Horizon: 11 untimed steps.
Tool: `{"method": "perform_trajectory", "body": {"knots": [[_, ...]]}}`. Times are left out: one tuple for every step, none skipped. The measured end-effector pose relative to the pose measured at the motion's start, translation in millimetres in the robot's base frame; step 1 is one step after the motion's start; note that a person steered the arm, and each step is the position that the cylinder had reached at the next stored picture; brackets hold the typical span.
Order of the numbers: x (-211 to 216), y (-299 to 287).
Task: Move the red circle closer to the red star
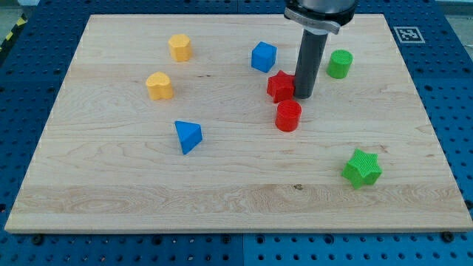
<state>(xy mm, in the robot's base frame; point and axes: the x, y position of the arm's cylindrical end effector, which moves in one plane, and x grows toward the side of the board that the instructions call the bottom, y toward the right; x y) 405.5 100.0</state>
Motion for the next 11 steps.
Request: {"method": "perform_trajectory", "body": {"knots": [[11,-4],[32,39],[75,57],[101,14],[88,5],[87,9],[77,9],[72,-5],[60,-26],[59,-23],[86,-25]]}}
